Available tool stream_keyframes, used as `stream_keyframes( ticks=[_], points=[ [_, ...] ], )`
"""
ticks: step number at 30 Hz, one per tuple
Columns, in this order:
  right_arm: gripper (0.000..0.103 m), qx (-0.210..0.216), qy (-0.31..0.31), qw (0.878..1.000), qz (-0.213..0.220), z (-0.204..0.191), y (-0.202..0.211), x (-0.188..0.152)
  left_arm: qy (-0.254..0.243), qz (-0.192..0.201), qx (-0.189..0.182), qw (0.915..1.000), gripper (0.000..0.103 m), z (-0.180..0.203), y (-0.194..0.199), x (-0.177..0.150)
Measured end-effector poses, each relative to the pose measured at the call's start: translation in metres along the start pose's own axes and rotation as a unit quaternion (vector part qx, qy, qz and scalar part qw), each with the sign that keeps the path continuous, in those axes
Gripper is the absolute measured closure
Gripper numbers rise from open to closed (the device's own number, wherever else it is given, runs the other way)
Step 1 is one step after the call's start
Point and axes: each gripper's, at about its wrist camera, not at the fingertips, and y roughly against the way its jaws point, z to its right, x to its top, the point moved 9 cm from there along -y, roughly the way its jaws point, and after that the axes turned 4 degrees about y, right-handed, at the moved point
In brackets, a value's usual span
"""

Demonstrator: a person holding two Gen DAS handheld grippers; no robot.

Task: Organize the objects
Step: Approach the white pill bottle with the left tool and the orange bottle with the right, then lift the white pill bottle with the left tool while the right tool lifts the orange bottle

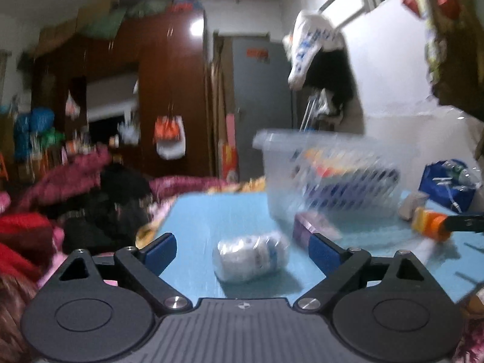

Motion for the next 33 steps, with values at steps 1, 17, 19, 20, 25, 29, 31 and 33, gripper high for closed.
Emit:
stream_keyframes(
  ticks=[1,17,19,20,25,29,31,33],
  points=[
    [0.000,-0.001,0.000,1.000,-0.003,0.000,-0.001,-0.001,0.007,-0.010,-0.001,0.9999,0.007,-0.002,-0.011,-0.003],
    [0.014,-0.021,-0.001,0.997,-0.071,0.002,-0.032,-0.001,-0.008,-0.056,0.035,0.9978,0.008,0.006,-0.049,-0.021],
    [0.018,-0.022,-0.006,0.997,-0.079,0.005,-0.036,-0.002,-0.011,-0.060,0.035,0.9975,0.011,0.009,-0.053,-0.022],
    [0.022,-0.022,-0.008,0.996,-0.082,0.006,-0.038,-0.003,-0.014,-0.062,0.037,0.9973,0.014,0.010,-0.055,-0.023],
    [0.039,-0.026,0.006,0.997,-0.075,0.009,-0.037,-0.005,-0.022,-0.055,0.042,0.9974,0.024,0.013,-0.053,-0.024],
    [0.046,-0.014,0.032,0.999,-0.036,0.005,-0.025,-0.001,-0.024,-0.032,0.035,0.9986,0.024,0.014,-0.047,-0.022],
    [0.047,-0.017,0.045,0.998,-0.027,0.002,-0.022,0.000,-0.027,-0.025,0.035,0.9987,0.024,0.014,-0.044,-0.021],
    [0.047,-0.015,0.054,0.998,-0.024,0.000,-0.021,0.001,-0.028,-0.024,0.030,0.9989,0.024,0.014,-0.042,-0.021]
  ],
)
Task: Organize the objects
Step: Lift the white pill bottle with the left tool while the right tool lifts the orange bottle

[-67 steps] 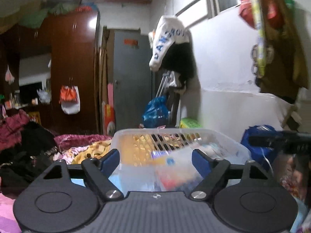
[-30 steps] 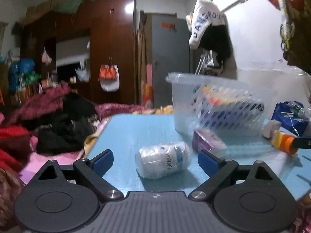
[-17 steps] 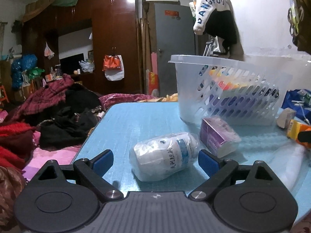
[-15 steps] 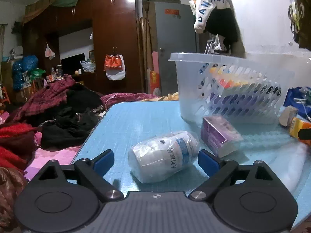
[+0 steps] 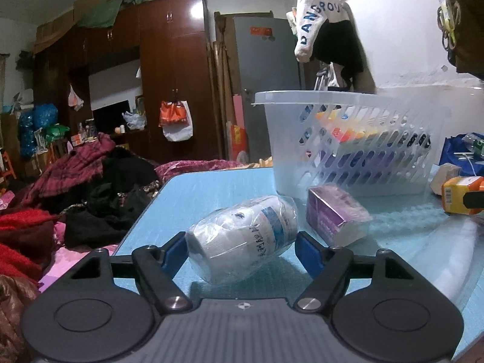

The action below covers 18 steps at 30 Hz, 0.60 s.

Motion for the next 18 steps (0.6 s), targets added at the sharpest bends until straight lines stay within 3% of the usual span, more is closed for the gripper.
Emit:
stream_keyframes(
  ticks=[11,18],
  points=[
    [0.047,0.000,0.022,0.999,0.036,-0.009,0.013,0.006,0.007,0.030,-0.028,0.9991,0.024,0.006,0.015,0.007],
    [0.047,0.011,0.016,0.995,0.099,-0.012,0.048,0.038,0.011,0.076,-0.061,0.9951,0.024,0.022,0.040,0.042]
  ],
)
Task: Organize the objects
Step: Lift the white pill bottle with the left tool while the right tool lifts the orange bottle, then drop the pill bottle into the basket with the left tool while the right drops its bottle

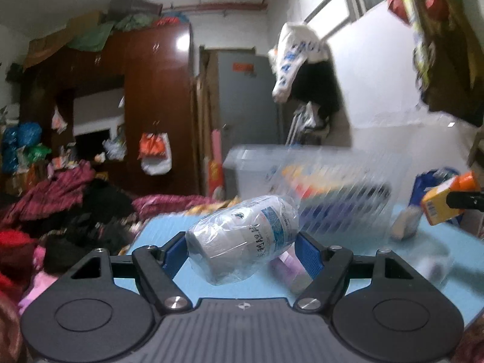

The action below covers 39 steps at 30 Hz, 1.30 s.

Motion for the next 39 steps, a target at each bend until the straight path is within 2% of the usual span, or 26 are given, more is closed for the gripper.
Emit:
stream_keyframes(
  ticks=[3,5,8,10,15,18,20,23,28,30,32,34,37,39],
  points=[
    [0.048,0.004,0.008,1.000,0.026,-0.003,0.002,0.033,0.002,0.018,-0.026,0.9995,0.024,0.014,-0.005,0.036],
    [0.048,0.009,0.009,0.999,0.031,-0.003,-0.010,0.057,0.006,0.018,-0.050,0.9986,0.024,0.030,-0.023,0.067],
    [0.048,-0.005,0.015,1.000,0.020,0.000,-0.045,0.085,-0.002,-0.011,-0.059,0.9982,0.024,0.055,-0.070,0.097],
    [0.048,-0.010,0.009,1.000,0.001,0.006,-0.072,0.094,0.002,-0.050,-0.055,0.9972,0.024,0.068,-0.112,0.108],
    [0.048,-0.054,0.019,0.997,-0.047,0.020,-0.137,0.093,0.001,-0.142,-0.022,0.9896,0.024,0.086,-0.194,0.102],
    [0.048,-0.060,0.026,0.995,-0.077,0.025,-0.159,0.083,0.008,-0.164,-0.006,0.9863,0.024,0.085,-0.217,0.097],
    [0.048,-0.074,0.049,0.993,-0.074,0.024,-0.166,0.081,0.010,-0.176,0.003,0.9844,0.024,0.082,-0.227,0.093],
    [0.048,-0.100,0.075,0.988,-0.086,0.024,-0.168,0.078,0.015,-0.189,0.016,0.9818,0.024,0.072,-0.232,0.086],
    [0.048,-0.104,0.106,0.984,-0.099,0.019,-0.170,0.070,0.010,-0.190,0.006,0.9817,0.023,0.070,-0.228,0.084],
    [0.045,-0.105,0.104,0.984,-0.102,0.018,-0.169,0.069,0.001,-0.184,0.013,0.9828,0.017,0.068,-0.222,0.086],
    [0.025,-0.102,0.098,0.985,-0.098,0.019,-0.165,0.070,-0.018,-0.167,0.026,0.9855,0.015,0.066,-0.213,0.090],
    [0.011,-0.106,0.102,0.986,-0.082,0.020,-0.159,0.075,-0.034,-0.143,0.042,0.9883,0.014,0.062,-0.199,0.097],
    [0.001,-0.100,0.110,0.988,-0.048,0.018,-0.135,0.085,-0.054,-0.106,0.045,0.9919,0.014,0.061,-0.168,0.106],
    [0.000,-0.096,0.114,0.989,-0.025,0.021,-0.115,0.088,-0.058,-0.080,0.039,0.9943,0.010,0.060,-0.143,0.109]
  ],
)
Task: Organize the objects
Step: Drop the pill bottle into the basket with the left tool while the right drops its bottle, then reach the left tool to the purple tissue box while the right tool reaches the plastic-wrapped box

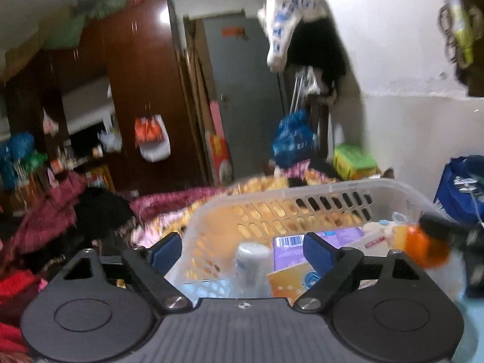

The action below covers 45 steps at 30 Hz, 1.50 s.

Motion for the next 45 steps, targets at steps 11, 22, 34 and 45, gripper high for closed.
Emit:
stream_keyframes(
  ticks=[11,22,34,45],
  points=[
    [0.000,0.040,-0.157,0.985,-0.051,0.060,0.043,-0.079,0.035,-0.043,-0.042,0.9976,0.009,-0.028,0.053,-0.101],
    [0.000,0.058,-0.176,0.971,-0.152,0.036,-0.002,-0.139,0.060,-0.082,-0.059,0.9931,0.009,-0.030,0.036,-0.145],
    [0.006,0.074,-0.174,0.969,-0.158,0.034,-0.006,-0.144,0.064,-0.089,-0.073,0.9913,0.014,-0.017,0.040,-0.150],
    [0.029,0.071,-0.144,0.975,-0.153,0.028,-0.004,-0.139,0.056,-0.101,-0.083,0.9899,0.035,-0.012,0.038,-0.156]
  ],
)
